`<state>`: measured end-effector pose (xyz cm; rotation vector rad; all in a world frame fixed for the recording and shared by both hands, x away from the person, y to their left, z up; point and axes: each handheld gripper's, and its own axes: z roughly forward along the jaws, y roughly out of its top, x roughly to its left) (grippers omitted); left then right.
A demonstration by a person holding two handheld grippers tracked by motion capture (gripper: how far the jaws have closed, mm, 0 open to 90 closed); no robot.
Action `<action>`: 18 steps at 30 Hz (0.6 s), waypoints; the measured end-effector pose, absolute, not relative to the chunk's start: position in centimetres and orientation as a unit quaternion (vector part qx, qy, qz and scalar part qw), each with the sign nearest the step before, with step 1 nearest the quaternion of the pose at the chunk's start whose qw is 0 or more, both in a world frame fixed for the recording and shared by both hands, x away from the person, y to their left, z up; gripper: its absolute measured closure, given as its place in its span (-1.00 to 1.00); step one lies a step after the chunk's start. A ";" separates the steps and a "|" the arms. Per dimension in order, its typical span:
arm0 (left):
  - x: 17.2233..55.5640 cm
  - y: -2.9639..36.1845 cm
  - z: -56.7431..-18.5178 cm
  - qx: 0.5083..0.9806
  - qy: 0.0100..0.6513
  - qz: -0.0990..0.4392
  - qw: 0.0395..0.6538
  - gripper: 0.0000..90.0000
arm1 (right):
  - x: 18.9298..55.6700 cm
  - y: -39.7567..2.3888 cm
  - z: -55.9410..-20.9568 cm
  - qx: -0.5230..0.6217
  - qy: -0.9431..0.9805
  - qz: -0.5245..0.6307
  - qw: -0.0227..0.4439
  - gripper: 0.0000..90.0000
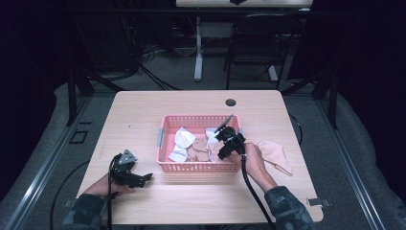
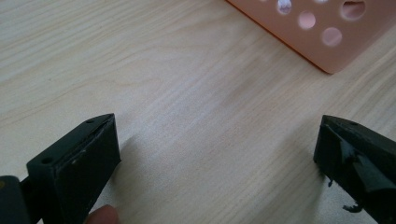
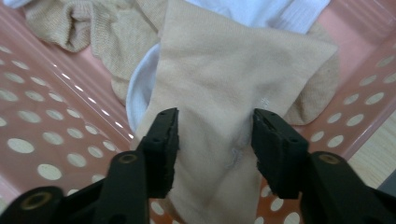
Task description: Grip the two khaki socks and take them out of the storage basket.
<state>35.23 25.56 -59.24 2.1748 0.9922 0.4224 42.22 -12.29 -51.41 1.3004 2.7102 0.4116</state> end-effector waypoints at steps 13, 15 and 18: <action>35.2 25.6 -59.2 0.840 0.383 0.163 0.349 -0.99 | 42.2 -12.4 -51.0 0.430 0.891 0.131 0.063 1.00; 35.2 25.6 -59.2 0.839 0.383 0.163 0.349 -0.99 | 42.1 -12.5 -50.8 0.435 0.887 0.141 0.064 1.00; 35.2 25.6 -59.2 0.839 0.383 0.163 0.349 -0.99 | 42.1 -12.7 -50.6 0.436 0.886 0.147 0.062 0.66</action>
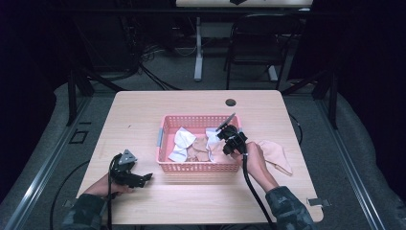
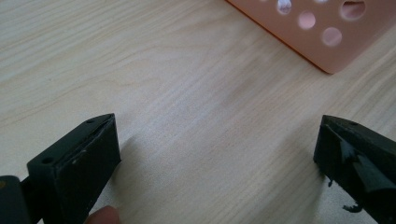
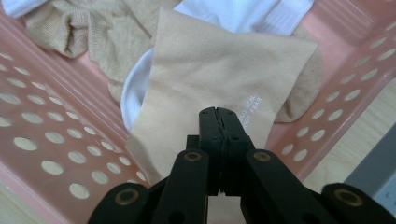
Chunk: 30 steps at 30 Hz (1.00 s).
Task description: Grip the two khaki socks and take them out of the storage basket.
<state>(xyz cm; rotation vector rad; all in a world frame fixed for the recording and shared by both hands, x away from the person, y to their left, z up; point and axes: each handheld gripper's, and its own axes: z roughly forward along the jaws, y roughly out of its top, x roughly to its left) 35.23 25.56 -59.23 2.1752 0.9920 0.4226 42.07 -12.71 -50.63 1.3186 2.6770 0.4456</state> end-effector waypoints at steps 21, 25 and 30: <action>35.2 25.6 -59.2 0.839 0.383 0.163 0.349 -0.99 | 42.5 -11.7 -52.4 0.429 0.898 0.093 0.032 1.00; 35.2 25.6 -59.2 0.839 0.383 0.163 0.349 -0.99 | 42.5 -11.9 -52.3 0.432 0.895 0.107 0.032 1.00; 35.2 25.6 -59.2 0.839 0.383 0.163 0.350 -0.99 | 42.8 -12.0 -51.1 0.431 0.892 0.131 0.037 0.43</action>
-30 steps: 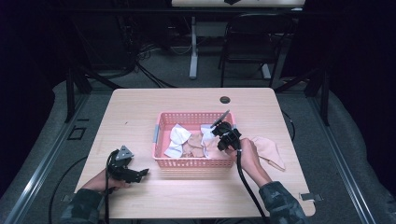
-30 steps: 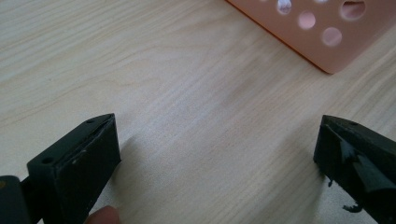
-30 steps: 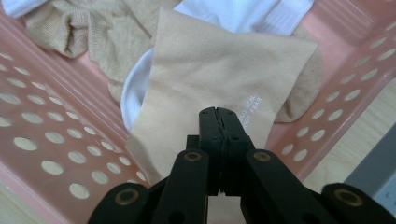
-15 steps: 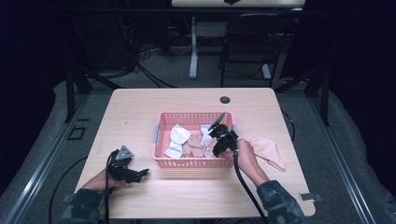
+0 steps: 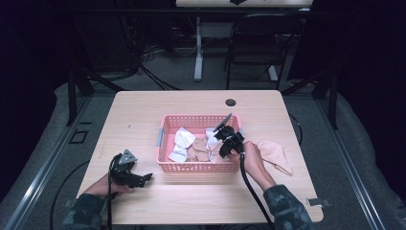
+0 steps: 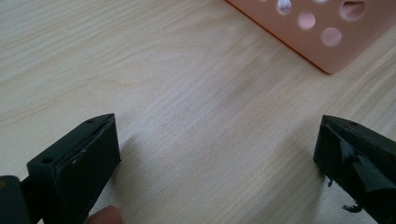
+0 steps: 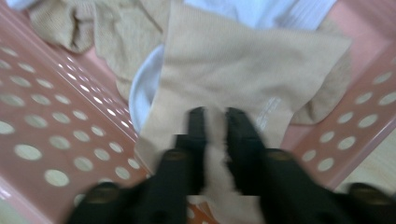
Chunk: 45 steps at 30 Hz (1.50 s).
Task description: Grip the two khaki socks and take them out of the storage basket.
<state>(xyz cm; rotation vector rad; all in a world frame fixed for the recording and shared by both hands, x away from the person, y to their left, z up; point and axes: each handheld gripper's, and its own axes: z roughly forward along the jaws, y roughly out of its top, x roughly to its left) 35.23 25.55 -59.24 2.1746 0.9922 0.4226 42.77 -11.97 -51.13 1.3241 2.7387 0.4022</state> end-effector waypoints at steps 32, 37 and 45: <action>35.2 25.6 -59.2 0.840 0.383 0.163 0.349 -0.99 | 45.8 -9.7 -51.5 0.456 0.876 0.141 0.067 0.64; 35.2 25.6 -59.2 0.839 0.383 0.163 0.349 -0.99 | 45.2 -10.8 -50.2 0.452 0.875 0.158 0.068 0.67; 35.2 25.6 -59.2 0.840 0.383 0.163 0.350 -0.99 | 44.1 -12.1 -47.4 0.444 0.871 0.193 0.077 0.67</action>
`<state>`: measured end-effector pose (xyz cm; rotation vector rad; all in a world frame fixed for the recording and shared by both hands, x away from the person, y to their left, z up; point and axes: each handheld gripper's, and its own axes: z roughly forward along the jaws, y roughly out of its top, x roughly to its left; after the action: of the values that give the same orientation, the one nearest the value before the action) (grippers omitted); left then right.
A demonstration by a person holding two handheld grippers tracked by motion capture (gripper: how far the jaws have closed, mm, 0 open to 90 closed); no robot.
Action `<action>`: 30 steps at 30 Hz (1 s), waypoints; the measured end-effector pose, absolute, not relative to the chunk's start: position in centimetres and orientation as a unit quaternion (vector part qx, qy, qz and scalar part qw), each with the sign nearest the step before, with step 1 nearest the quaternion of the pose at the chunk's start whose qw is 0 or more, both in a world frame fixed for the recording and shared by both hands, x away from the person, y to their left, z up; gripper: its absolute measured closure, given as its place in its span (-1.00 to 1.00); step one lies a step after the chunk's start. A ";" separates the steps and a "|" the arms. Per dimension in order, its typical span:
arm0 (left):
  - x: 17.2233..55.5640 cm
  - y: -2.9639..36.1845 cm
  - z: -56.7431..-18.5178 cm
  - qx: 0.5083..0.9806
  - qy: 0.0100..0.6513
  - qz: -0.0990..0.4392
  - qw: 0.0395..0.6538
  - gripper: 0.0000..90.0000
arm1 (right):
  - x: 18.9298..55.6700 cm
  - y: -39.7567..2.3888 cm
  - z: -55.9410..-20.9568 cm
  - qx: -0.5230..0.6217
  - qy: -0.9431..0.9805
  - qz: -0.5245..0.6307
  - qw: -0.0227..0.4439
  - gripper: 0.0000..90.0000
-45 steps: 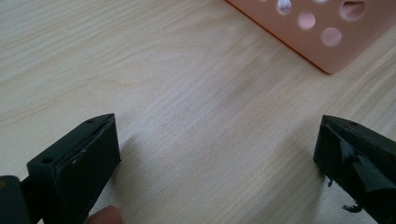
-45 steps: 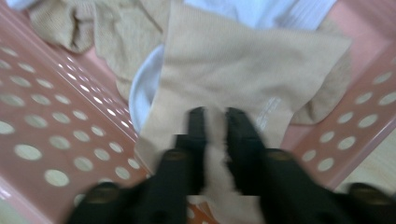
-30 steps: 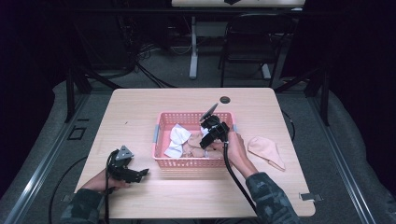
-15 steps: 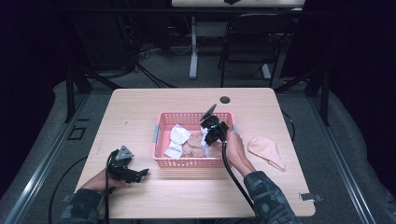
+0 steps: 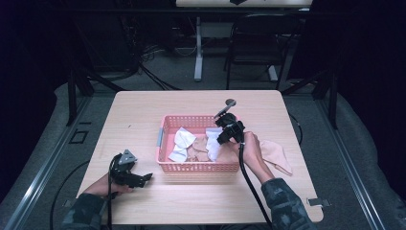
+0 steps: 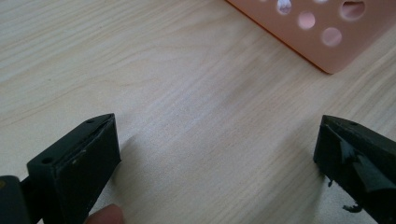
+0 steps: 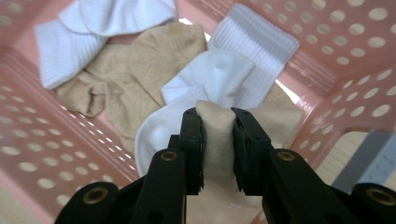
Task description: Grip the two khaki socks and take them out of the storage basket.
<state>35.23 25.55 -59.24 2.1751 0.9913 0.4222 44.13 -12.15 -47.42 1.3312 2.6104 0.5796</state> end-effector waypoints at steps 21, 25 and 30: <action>35.2 25.6 -59.2 0.840 0.382 0.163 0.349 -0.99 | 43.7 -12.5 -40.4 0.428 0.864 0.241 0.108 0.68; 35.2 25.6 -59.2 0.840 0.382 0.163 0.349 -0.99 | 43.4 -12.7 -39.1 0.425 0.863 0.246 0.119 0.69; 35.2 25.6 -59.2 0.840 0.383 0.163 0.349 -0.99 | 43.0 -13.4 -37.5 0.422 0.861 0.250 0.134 0.68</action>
<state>35.22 25.57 -59.23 2.1759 0.9912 0.4229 43.02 -13.36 -37.50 1.2240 2.4964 0.7236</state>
